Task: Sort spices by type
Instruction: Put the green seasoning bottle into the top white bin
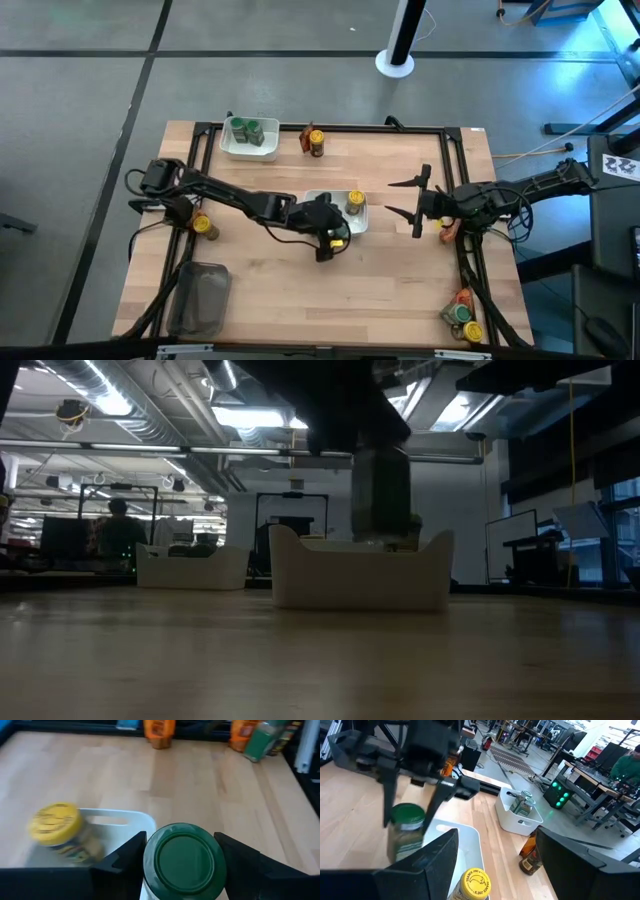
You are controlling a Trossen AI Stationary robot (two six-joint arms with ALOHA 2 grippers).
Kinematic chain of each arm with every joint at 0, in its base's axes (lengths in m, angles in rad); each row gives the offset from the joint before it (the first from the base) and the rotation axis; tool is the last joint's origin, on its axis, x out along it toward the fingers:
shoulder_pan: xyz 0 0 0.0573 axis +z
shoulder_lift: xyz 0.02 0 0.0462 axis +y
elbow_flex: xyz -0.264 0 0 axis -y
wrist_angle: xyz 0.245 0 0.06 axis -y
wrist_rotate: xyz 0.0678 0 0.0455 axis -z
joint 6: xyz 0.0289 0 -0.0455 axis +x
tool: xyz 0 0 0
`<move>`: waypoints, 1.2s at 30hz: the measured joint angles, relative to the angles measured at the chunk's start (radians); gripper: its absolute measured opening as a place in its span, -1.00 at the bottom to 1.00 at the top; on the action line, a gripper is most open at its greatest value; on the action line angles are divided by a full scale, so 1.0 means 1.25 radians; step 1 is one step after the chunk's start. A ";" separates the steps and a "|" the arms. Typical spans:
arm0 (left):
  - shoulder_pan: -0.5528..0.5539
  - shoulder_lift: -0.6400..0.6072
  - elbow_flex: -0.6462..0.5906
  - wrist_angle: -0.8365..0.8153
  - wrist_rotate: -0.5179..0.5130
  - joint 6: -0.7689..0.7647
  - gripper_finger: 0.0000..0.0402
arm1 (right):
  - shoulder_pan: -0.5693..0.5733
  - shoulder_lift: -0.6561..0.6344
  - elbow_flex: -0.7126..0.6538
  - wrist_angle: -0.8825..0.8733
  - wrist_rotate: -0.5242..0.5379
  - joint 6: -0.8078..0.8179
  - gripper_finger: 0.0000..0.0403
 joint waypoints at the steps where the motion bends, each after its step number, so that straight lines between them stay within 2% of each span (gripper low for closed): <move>1: 0.000 -0.010 0.000 -0.013 -0.009 0.002 -0.05 | 0.000 0.000 0.000 0.000 0.000 0.000 0.31; 12: 0.005 -0.139 0.000 -0.108 -0.119 0.018 -0.05 | 0.000 0.000 0.000 -0.005 0.000 0.000 0.31; 22: 0.044 -0.252 -0.001 -0.250 -0.294 0.017 -0.05 | 0.000 0.000 0.000 -0.004 0.000 0.000 0.31; 29: 0.136 -0.318 -0.044 -0.266 -0.327 0.034 -0.05 | 0.000 0.000 0.000 -0.005 0.000 0.000 0.31; 36: 0.276 -0.341 -0.104 -0.253 -0.334 0.033 -0.05 | 0.000 0.000 0.000 -0.005 0.000 0.000 0.31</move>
